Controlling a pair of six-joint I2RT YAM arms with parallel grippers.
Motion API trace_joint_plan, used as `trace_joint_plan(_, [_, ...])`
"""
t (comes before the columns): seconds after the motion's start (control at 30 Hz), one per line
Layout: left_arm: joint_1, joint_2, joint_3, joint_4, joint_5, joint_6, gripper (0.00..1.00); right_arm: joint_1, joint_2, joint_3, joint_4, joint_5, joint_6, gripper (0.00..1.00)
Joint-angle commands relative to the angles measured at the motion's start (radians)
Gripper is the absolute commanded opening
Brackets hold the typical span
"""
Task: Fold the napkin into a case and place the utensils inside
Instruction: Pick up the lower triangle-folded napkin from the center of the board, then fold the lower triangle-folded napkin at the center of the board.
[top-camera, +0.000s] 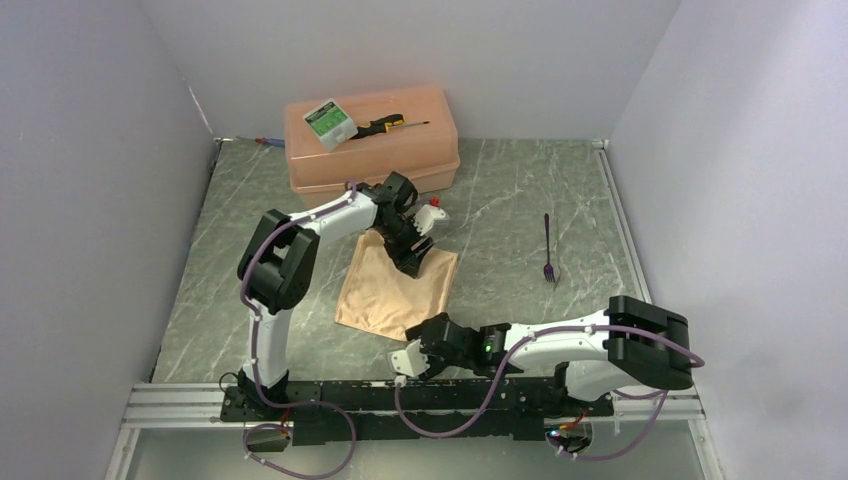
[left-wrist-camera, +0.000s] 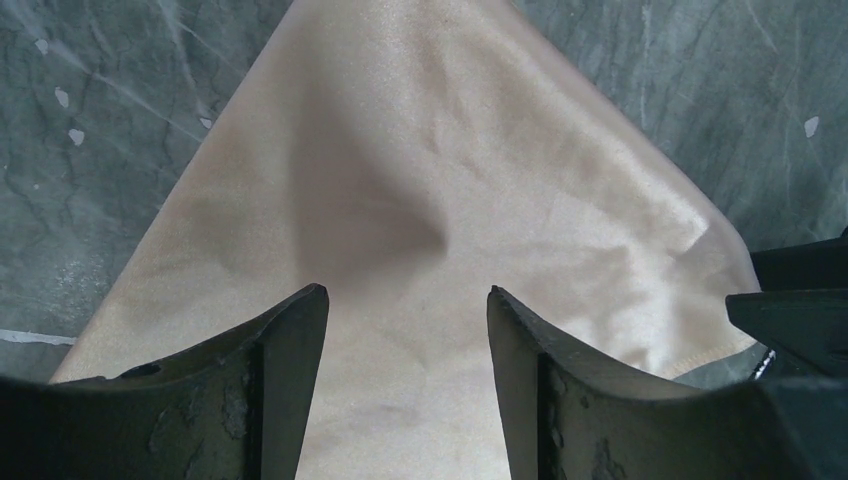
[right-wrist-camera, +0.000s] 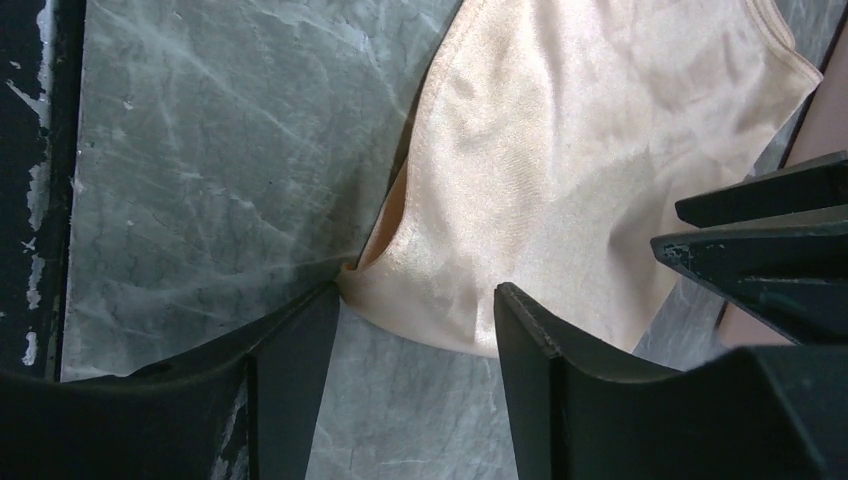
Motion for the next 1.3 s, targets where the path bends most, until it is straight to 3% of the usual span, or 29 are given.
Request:
trace_joint_plan(0.0, [-0.005,0.023,0.002,0.025,-0.014,-0.009,0.65,0.006,0.007,-0.008,0.063,-0.031,0.000,0.62])
trace_joint_plan(0.17, [-0.026,0.034,-0.003,0.024,-0.038,0.001,0.65,0.004,0.007,-0.009,0.066,-0.027,0.033,0.52])
trace_joint_plan(0.3, [-0.039,0.043,-0.012,0.031,-0.060,0.010,0.64,-0.029,-0.004,-0.004,0.131,0.008,0.104,0.16])
trace_joint_plan(0.4, [-0.042,0.051,-0.019,0.034,-0.073,0.016,0.64,-0.065,-0.008,0.014,0.163,0.007,0.175,0.05])
trace_joint_plan(0.9, [-0.043,0.071,-0.037,0.028,-0.096,0.056,0.61,-0.221,-0.077,0.004,0.235,-0.066,0.354,0.00])
trace_joint_plan(1.27, [-0.045,0.078,-0.034,0.013,-0.092,0.075,0.59,-0.344,-0.007,0.029,0.287,-0.098,0.433,0.00])
